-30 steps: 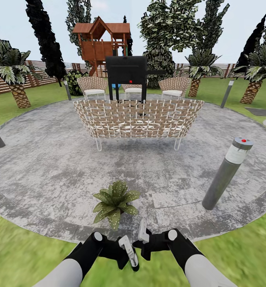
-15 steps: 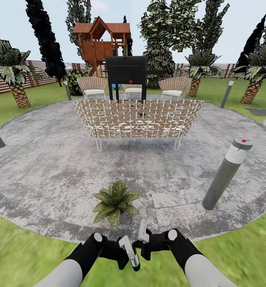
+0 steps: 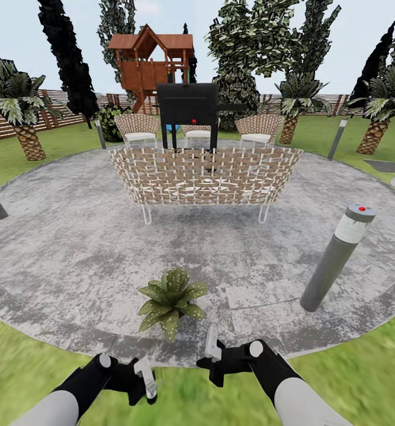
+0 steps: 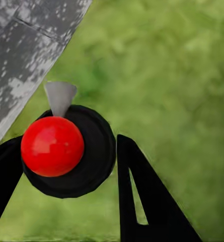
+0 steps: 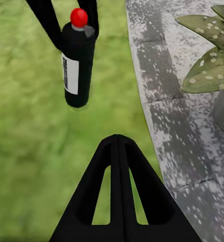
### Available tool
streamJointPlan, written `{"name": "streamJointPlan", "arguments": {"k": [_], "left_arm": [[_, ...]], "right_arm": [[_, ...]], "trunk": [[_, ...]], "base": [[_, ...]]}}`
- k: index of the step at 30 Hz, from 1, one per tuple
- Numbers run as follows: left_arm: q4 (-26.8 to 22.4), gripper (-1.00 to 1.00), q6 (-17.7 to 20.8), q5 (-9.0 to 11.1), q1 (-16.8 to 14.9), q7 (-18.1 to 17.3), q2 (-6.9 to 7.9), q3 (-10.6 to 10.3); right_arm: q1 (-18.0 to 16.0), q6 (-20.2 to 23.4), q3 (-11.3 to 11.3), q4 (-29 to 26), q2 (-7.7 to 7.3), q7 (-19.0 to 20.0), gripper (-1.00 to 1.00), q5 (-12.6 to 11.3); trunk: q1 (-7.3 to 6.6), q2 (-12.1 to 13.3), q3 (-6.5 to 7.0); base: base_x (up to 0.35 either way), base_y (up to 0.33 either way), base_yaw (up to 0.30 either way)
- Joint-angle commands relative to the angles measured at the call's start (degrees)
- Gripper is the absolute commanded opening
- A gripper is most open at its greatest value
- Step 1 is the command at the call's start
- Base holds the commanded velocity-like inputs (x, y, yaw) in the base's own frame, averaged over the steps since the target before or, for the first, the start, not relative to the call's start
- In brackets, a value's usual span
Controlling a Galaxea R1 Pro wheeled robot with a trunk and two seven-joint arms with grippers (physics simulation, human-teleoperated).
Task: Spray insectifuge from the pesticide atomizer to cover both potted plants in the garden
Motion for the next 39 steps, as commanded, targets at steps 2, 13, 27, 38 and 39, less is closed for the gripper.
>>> {"name": "streamJointPlan", "arguments": {"k": [2,13,27,38,39], "left_arm": [[1.41,-1.00,-2.32,-0.25,0.03,-2.48,2.24,0.21],[5.87,-1.00,-8.61,4.07,2.05,-2.66,10.43,1.27],[12.83,-1.00,-14.20,37.26,10.75,34.85,5.10,1.20],[17.31,-1.00,-20.53,45.16,14.14,49.51,3.45,1.22],[17.34,-1.00,-20.57,45.22,14.14,49.53,3.41,1.21]], "right_arm": [[-0.03,-0.21,-0.48,-0.03,0.07,0.28,-1.00,0.47],[-0.03,-0.32,-0.61,0.20,0.07,-0.23,1.00,0.58],[20.68,-16.79,-0.91,1.39,-12.12,-28.81,1.00,-30.73],[24.25,-28.28,-0.66,11.37,-10.32,-60.47,1.00,-36.67],[24.26,-28.25,-0.63,11.42,-10.30,-60.51,1.00,-36.65]], "trunk": [[-0.01,-0.02,-0.05],[-0.01,-0.02,-0.05],[-0.01,-0.02,-0.05],[-0.01,-0.02,-0.05],[-0.01,-0.02,-0.05]], "base": [[0.000,0.000,0.000],[0.000,0.000,0.000],[0.000,0.000,0.000],[0.000,0.000,0.000],[0.000,0.000,0.000]]}}
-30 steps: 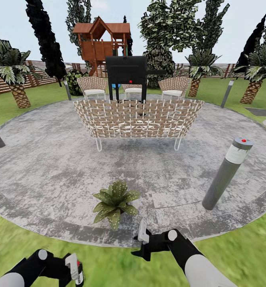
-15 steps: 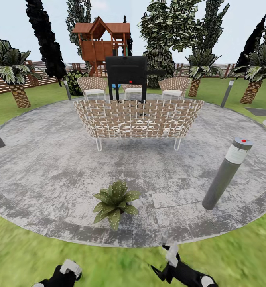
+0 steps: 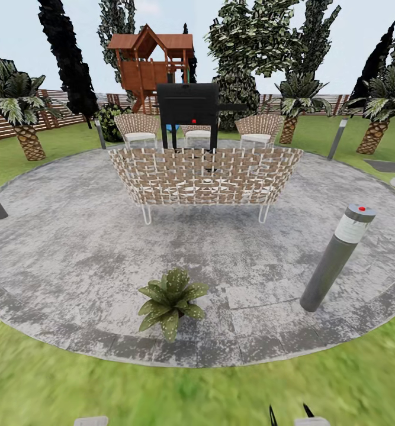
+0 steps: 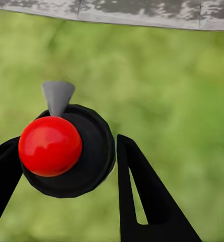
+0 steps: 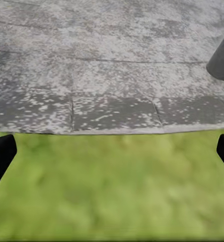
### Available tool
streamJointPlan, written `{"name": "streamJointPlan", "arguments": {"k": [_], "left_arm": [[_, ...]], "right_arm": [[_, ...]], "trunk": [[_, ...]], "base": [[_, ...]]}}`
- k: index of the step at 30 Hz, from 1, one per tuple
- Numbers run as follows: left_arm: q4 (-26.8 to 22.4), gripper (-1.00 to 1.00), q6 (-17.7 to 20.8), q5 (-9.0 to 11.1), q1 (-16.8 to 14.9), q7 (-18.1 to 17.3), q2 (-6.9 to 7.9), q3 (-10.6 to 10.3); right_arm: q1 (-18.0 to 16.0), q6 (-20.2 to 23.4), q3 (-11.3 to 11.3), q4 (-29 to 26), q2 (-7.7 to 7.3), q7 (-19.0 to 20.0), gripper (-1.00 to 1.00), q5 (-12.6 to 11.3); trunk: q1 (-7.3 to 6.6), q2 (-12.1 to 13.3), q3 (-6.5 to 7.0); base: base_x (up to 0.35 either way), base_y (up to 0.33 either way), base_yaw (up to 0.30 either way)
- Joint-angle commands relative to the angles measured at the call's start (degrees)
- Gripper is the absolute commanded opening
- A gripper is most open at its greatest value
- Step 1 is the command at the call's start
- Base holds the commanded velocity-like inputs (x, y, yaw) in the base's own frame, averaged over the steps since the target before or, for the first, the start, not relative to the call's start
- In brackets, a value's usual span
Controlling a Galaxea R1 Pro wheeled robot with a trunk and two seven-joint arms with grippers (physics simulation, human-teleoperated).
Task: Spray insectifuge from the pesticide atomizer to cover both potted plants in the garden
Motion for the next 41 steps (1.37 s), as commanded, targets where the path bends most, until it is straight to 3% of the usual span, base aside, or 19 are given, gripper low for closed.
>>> {"name": "streamJointPlan", "arguments": {"k": [1,8,41], "left_arm": [[0.05,-1.00,-0.21,0.03,-0.03,0.05,-0.03,0.17],[0.08,-1.00,-0.11,0.06,-0.03,0.06,-0.05,0.16],[4.21,-1.00,0.05,-0.45,0.32,-0.29,-0.23,0.08]], "right_arm": [[-0.01,-0.08,-0.09,0.30,0.01,-0.52,1.00,0.61],[-0.04,-0.03,-0.13,4.77,0.03,-0.54,1.00,0.56],[0.00,0.14,-0.14,5.06,0.03,-0.54,1.00,0.64]], "trunk": [[-0.01,-0.02,-0.05],[-0.01,-0.02,-0.05],[-0.01,-0.02,-0.05]], "base": [[0.000,0.000,0.000],[0.000,0.000,0.000],[0.000,0.000,0.000]]}}
